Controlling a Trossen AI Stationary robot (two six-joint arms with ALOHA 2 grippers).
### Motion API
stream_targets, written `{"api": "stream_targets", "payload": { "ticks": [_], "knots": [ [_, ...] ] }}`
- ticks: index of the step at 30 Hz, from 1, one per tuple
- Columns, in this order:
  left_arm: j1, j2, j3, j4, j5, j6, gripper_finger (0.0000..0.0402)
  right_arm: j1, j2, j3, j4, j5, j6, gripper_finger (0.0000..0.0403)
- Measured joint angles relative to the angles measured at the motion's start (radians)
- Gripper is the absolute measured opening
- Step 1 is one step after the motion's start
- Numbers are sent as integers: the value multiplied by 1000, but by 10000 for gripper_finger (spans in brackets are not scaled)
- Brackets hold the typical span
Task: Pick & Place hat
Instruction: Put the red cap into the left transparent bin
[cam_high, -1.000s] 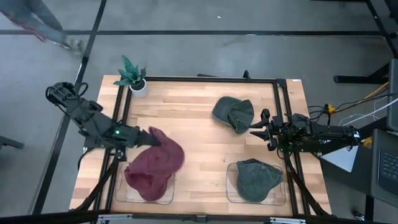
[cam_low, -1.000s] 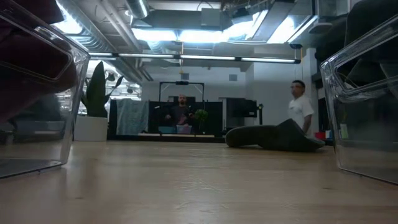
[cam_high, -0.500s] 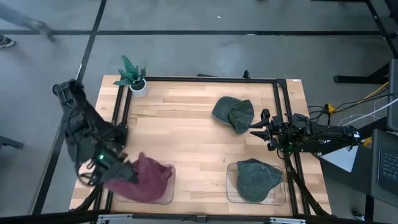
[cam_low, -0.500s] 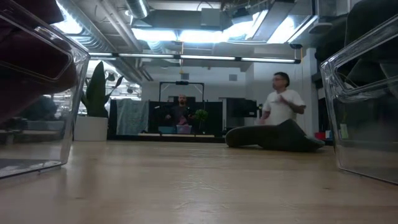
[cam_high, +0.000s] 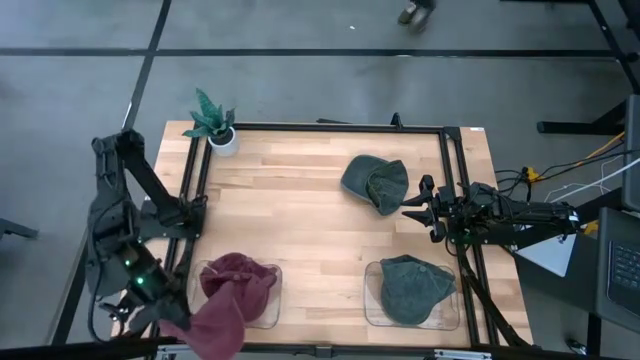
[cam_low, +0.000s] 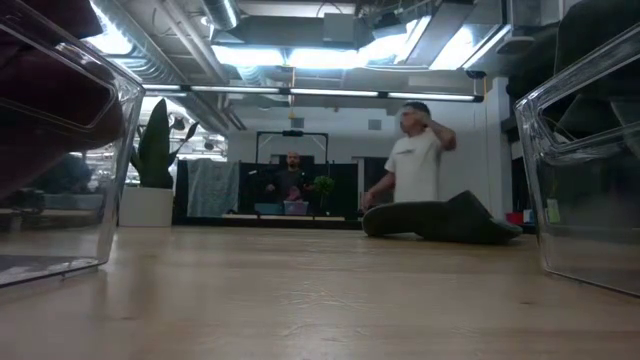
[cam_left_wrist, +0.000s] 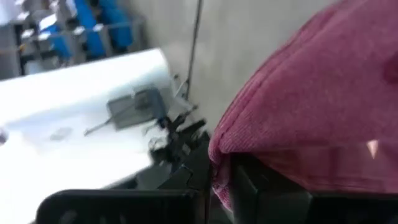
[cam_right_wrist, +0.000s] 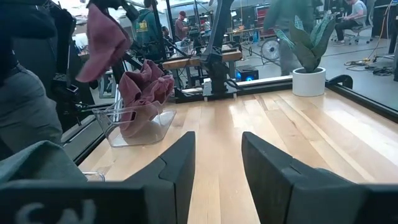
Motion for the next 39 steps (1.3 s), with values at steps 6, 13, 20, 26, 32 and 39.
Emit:
{"api": "stream_targets", "payload": {
  "ticks": [6, 13, 20, 26, 32, 39],
  "knots": [
    [-17, 1, 0, -71, 74, 0, 25, 0, 0, 0, 0, 0, 0, 132],
    [19, -35, 0, -67, 109, 111, 27, 0, 0, 0, 0, 0, -2, 132],
    [56, -41, 0, 14, 119, 240, 26, 0, 0, 0, 0, 0, -2, 132],
    [101, -42, 0, -58, 201, 243, 26, 0, 0, 0, 0, 0, 0, 132],
    [128, -42, -9, -81, 220, 274, 25, 0, 0, 0, 0, 0, 0, 132],
    [162, -50, -107, 16, 296, 366, 25, 0, 0, 0, 0, 0, 0, 132]
  ]
}}
